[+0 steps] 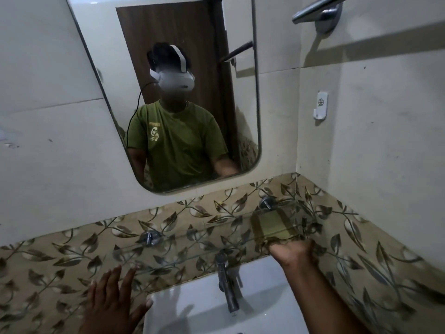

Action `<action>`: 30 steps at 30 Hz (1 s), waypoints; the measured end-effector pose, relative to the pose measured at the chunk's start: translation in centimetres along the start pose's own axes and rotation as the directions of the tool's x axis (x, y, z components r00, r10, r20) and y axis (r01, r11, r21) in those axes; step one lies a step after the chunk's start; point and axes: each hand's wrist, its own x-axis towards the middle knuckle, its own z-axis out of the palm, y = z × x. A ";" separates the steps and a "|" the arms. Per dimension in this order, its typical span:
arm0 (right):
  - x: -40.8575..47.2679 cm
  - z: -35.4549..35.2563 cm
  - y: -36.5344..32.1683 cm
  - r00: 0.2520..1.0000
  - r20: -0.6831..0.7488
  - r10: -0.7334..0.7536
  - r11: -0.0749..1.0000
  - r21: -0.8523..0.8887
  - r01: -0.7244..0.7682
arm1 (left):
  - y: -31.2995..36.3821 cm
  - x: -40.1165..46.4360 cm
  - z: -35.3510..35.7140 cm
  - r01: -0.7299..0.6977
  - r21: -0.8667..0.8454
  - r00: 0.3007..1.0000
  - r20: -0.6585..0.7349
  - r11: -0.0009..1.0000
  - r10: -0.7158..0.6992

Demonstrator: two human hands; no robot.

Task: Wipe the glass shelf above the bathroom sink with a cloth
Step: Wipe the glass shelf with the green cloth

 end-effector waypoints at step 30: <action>1.0 -0.2 -2.3 0.997 -0.047 -0.062 0.966 0.249 0.071 | 0.1 -0.7 1.1 0.019 0.112 0.993 -0.118 0.993 -0.006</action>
